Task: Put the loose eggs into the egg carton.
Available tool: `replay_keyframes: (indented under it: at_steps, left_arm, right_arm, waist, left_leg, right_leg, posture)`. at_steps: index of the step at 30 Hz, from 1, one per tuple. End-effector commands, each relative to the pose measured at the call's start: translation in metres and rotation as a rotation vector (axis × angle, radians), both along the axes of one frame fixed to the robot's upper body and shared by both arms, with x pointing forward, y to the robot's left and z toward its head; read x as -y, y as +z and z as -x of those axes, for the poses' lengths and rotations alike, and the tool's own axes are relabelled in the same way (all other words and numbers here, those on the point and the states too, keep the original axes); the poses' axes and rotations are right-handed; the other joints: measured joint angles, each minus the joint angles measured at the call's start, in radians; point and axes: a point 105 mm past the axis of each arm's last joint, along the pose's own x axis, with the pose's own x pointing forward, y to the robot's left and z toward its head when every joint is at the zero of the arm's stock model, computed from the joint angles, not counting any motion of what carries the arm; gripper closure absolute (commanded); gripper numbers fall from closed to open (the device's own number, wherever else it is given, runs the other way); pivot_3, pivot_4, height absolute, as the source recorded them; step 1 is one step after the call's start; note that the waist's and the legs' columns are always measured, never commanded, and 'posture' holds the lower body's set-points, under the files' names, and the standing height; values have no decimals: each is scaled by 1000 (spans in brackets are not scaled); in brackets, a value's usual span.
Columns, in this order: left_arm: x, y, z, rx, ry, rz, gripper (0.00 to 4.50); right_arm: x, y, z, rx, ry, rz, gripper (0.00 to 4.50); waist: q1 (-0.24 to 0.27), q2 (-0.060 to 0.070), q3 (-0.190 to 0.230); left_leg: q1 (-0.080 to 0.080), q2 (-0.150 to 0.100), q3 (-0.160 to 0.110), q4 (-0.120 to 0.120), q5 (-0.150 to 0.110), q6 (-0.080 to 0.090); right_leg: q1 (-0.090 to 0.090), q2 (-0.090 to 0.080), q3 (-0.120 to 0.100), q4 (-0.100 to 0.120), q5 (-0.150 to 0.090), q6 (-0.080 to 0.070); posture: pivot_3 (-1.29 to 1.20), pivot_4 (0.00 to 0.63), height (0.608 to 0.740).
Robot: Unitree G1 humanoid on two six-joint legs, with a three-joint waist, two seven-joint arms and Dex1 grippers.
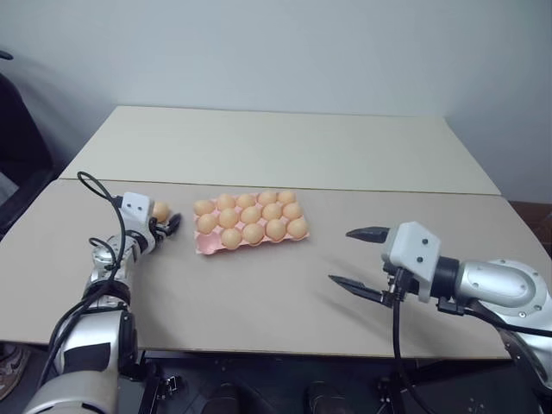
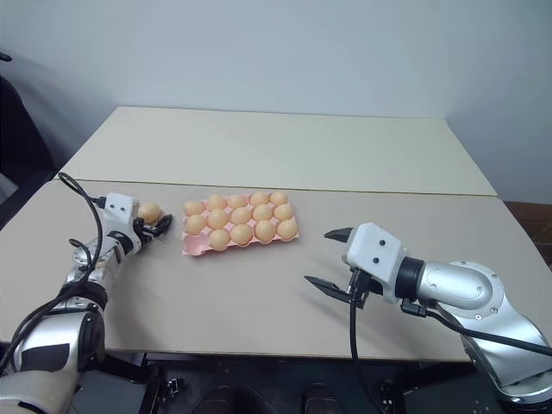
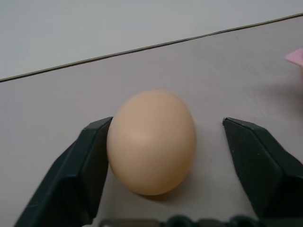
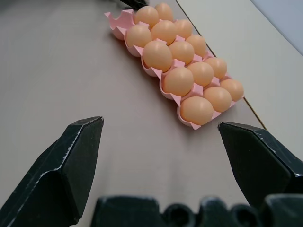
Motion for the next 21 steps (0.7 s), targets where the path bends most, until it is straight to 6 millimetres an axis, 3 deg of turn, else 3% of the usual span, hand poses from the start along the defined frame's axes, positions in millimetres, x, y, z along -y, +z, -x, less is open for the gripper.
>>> replay_keyframes:
  at_steps: [1, 9, 16, 21]
  left_arm:
    - [-1, 15, -5, 48, 15, -13, 1926]
    - [0, 22, 1, 94, -56, -37, 1926]
    - [-1, 34, 22, 172, -189, -60, 1926]
    - [30, 62, 59, 249, -480, 37, 1926]
  right_arm:
    - [1, 8, 1, 41, -7, 3, 0]
    - [0, 6, 2, 35, -12, 0, 0]
    - [0, 3, 2, 29, -19, -3, 0]
    - [0, 2, 2, 27, -23, -6, 0]
  waist:
    - [0, 0, 0]
    - [1, 0, 0]
    - [-4, 0, 0]
    - [0, 0, 0]
  left_leg:
    - [0, 0, 0, 0, 0, 0]
    - [0, 0, 0, 0, 0, 0]
    - [0, 0, 0, 0, 0, 0]
    - [0, 1, 0, 0, 0, 0]
  right_leg:
    - [0, 0, 0, 0, 0, 0]
    - [0, 0, 0, 0, 0, 0]
    - [0, 0, 0, 0, 0, 0]
    - [0, 0, 0, 0, 0, 0]
  posture:
    - [0, 150, 740]
    - [0, 150, 740]
    - [0, 150, 740]
    - [0, 150, 740]
